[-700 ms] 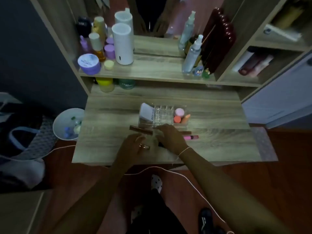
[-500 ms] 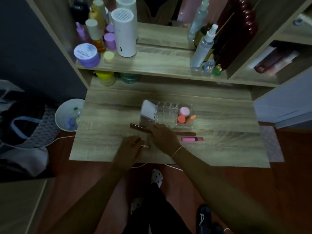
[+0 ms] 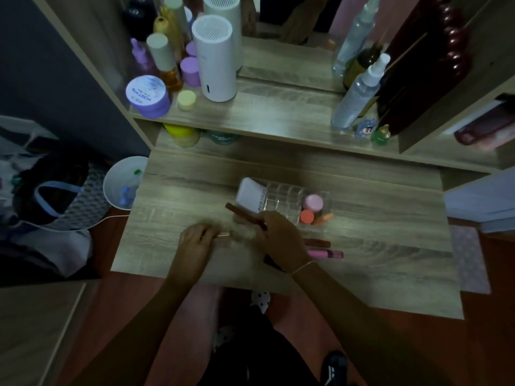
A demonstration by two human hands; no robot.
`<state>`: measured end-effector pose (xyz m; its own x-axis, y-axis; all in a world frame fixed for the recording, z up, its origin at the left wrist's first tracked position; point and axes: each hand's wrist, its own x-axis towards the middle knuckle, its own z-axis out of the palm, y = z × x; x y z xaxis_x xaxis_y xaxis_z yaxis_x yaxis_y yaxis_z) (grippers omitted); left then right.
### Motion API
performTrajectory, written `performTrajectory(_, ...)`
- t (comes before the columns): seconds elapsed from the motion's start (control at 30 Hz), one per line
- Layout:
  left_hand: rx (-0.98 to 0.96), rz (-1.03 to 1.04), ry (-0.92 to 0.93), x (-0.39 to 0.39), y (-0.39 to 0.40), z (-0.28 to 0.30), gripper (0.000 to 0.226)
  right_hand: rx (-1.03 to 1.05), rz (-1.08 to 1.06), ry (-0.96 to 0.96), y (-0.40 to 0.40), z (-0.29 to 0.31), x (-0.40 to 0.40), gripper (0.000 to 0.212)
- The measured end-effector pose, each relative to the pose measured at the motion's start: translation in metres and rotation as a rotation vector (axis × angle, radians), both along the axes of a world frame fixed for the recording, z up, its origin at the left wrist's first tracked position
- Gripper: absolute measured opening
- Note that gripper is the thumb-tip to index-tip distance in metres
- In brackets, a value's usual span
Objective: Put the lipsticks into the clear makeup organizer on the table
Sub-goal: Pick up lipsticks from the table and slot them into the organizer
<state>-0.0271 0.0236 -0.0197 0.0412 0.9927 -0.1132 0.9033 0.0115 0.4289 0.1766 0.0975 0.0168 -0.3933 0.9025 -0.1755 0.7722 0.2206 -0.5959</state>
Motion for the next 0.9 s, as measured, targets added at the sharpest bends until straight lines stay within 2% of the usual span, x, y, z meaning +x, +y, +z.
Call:
performTrajectory(0.1,0.063,0.100,-0.170,0.005,0.008,0.018,0.033,-0.174,-0.139,0.206,0.002,0.017,0.026,0.010)
performTrajectory(0.17,0.124,0.166,-0.309,0.013,0.016,0.029,0.026,-0.220,-0.212,0.311,0.002,0.026,0.042,0.009)
performTrajectory(0.23,0.180,0.197,-0.340,0.025,0.026,0.039,0.034,-0.217,-0.293,0.377,0.002,0.032,0.058,0.012)
performTrajectory(0.37,0.311,0.164,-0.358,0.047,0.046,0.056,0.046,-0.122,-0.363,0.370,0.005,0.041,0.078,0.017)
performTrajectory(0.47,0.381,0.154,-0.411,0.060,0.064,0.066,0.045,-0.102,-0.457,0.442,0.010,0.048,0.084,0.024)
performTrajectory(0.57,0.382,0.154,-0.490,0.067,0.079,0.071,0.046,0.011,-0.509,0.451,0.018,0.053,0.086,0.020)
performTrajectory(0.73,0.342,0.188,-0.601,0.072,0.106,0.073,0.046,0.054,-0.561,0.430,0.030,0.058,0.076,0.014)
performTrajectory(0.9,0.382,0.066,-0.615,0.078,0.123,0.067,0.050,0.096,-0.503,0.386,0.043,0.058,0.062,0.019)
